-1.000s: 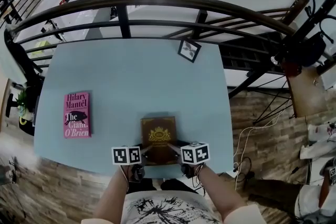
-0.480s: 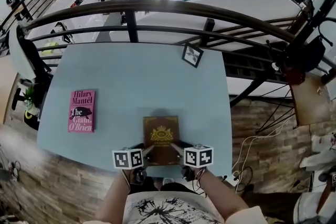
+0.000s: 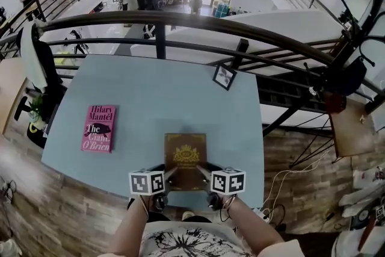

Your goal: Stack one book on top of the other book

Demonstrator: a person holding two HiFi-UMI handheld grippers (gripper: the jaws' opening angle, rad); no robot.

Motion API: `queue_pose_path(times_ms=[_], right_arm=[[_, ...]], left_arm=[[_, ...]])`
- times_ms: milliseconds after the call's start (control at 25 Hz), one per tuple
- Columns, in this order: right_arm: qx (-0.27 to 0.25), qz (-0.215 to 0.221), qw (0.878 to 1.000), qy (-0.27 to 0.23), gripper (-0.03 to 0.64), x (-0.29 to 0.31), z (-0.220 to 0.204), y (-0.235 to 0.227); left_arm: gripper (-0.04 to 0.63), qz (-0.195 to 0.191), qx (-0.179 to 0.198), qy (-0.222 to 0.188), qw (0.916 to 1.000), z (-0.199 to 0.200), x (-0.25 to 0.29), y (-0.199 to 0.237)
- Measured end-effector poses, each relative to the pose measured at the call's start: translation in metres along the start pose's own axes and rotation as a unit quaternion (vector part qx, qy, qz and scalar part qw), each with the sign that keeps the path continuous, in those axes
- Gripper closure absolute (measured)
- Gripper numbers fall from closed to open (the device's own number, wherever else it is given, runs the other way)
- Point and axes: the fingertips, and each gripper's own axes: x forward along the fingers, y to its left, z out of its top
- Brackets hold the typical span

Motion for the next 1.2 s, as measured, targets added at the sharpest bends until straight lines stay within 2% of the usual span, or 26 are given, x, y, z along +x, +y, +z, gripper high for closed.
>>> queue_pose_path(times_ms=[240,440,800,1000,1200], right_arm=[[0.013,-0.026,0.999,-0.013,0.459,0.041,0.01,0.037],[0.031,-0.02,0.999,-0.035,0.46,0.097,0.028,0.102],[0.03,-0.018,0.998,-0.054,0.459,0.193,0.061,0.228],[0.024,-0.018,0.998,-0.051,0.459,0.244,0.076,0.281],[0.015,-0.01,0.999,-0.034,0.459,0.296,0.083,0.317]], left_arm=[[0.35,-0.017,0.025,0.013,0.9994,0.029,-0.018,0.05],[0.35,-0.022,0.033,0.023,0.9989,0.069,-0.056,0.116],[0.35,-0.03,0.041,0.017,0.9986,0.139,-0.139,0.236],[0.35,-0.03,0.034,0.015,0.9989,0.169,-0.172,0.296],[0.35,-0.021,0.005,0.009,0.9997,0.187,-0.191,0.353]])
